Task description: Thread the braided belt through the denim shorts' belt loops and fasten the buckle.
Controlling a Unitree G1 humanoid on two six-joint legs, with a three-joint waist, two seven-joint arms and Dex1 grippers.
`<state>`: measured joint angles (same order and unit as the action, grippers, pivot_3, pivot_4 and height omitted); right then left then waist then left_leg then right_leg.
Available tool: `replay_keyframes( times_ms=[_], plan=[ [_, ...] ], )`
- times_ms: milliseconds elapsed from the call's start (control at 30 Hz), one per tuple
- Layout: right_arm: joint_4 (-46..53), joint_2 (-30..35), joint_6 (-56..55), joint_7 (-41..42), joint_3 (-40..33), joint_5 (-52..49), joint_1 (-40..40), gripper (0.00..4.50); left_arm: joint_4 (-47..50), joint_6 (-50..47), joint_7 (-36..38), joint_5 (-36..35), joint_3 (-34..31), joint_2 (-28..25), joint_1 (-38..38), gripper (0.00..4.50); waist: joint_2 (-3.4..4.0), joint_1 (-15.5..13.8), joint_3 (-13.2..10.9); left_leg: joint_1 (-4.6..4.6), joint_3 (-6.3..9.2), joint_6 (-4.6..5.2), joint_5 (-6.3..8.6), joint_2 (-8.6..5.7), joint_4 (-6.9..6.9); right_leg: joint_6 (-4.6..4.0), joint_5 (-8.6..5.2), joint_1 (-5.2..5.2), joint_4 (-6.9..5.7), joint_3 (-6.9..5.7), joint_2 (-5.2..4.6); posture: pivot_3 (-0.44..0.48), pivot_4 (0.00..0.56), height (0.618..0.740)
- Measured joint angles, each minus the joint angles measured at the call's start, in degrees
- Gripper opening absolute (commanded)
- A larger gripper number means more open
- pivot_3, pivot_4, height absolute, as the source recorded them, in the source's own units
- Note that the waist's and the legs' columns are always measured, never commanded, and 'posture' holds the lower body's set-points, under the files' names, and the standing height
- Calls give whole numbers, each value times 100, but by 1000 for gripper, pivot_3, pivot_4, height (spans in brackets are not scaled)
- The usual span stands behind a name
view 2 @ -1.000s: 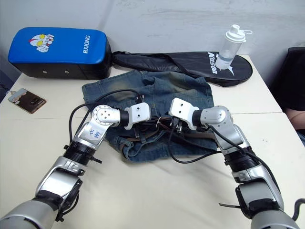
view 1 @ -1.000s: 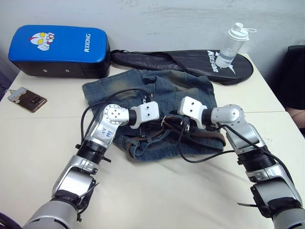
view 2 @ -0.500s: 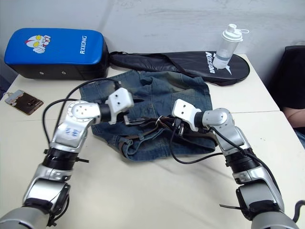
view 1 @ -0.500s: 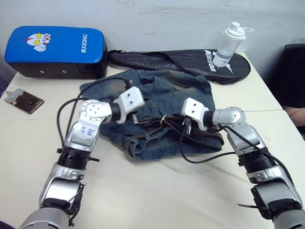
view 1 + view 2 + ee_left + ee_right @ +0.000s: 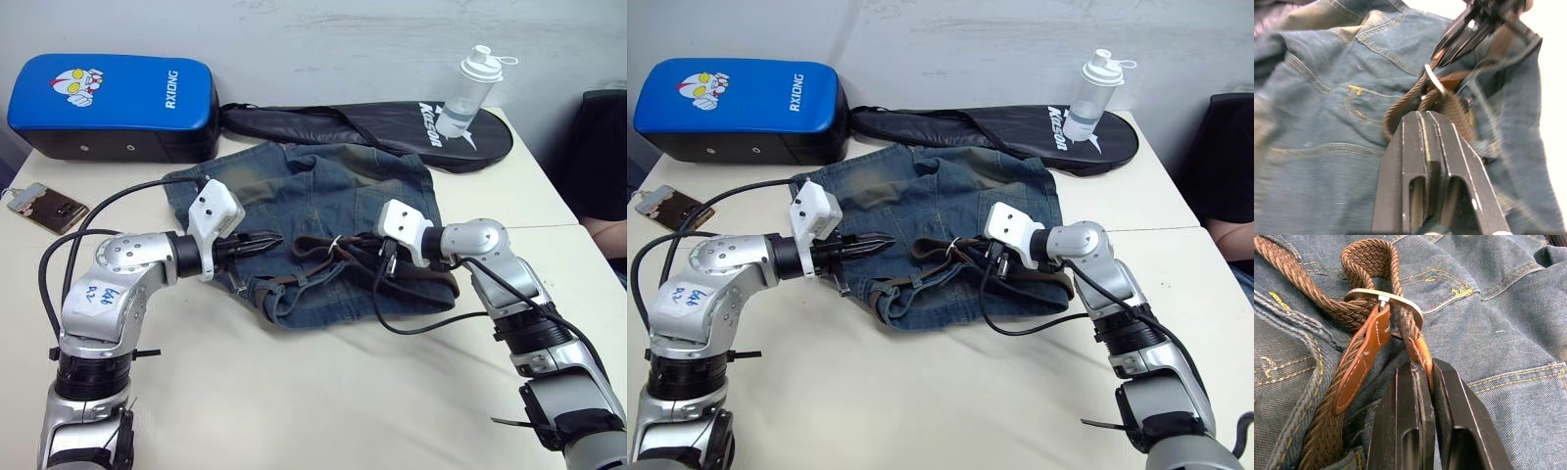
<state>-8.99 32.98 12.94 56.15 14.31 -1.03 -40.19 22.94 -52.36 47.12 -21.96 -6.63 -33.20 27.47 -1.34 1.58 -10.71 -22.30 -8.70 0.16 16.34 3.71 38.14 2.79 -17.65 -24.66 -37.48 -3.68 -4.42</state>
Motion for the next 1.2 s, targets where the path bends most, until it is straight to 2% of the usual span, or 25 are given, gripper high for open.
replay_keyframes(
  times_ms=[133,433,600,767,900,1067,1200],
  plan=[
    [61,18,17,-1,-8,-4,39,0,103,-300,-279,-76,383,59,-418,20,-1,-4,0,-1,2,-2,-1,0,-1,0,0,0,1,0,0,0,150,740],
    [454,108,106,27,-109,-64,258,0,45,-87,-442,152,1211,-189,-654,20,0,0,0,1,2,-4,0,0,-6,-3,-1,0,4,1,-1,0,150,740],
    [638,360,-253,215,-114,-63,451,0,107,-82,-189,102,1497,-634,-913,20,0,5,0,5,2,-5,1,2,-10,-7,-4,1,6,1,0,0,150,740],
    [644,909,-1353,448,-173,-37,711,0,233,125,112,55,1597,-1184,-1106,20,0,16,1,21,0,-11,6,3,-19,-10,-8,10,14,3,3,0,150,740],
    [196,1476,-2866,398,-524,80,1058,0,330,128,527,-212,1262,-1807,-1411,20,0,41,1,29,-3,-15,7,4,-22,-11,-15,10,9,8,5,0,150,740],
    [-1114,1884,-4811,-323,-1241,277,1484,0,39,561,726,-212,1071,-2187,-1543,20,0,24,1,37,-7,-17,6,2,-22,-11,-16,17,8,12,3,0,150,740],
    [-2000,1952,-6128,-957,-1262,772,1730,0,-287,776,746,-194,1002,-2196,-1519,20,1,23,1,43,-12,-18,5,-1,-20,-10,-16,19,4,18,1,0,150,740]
  ],
)
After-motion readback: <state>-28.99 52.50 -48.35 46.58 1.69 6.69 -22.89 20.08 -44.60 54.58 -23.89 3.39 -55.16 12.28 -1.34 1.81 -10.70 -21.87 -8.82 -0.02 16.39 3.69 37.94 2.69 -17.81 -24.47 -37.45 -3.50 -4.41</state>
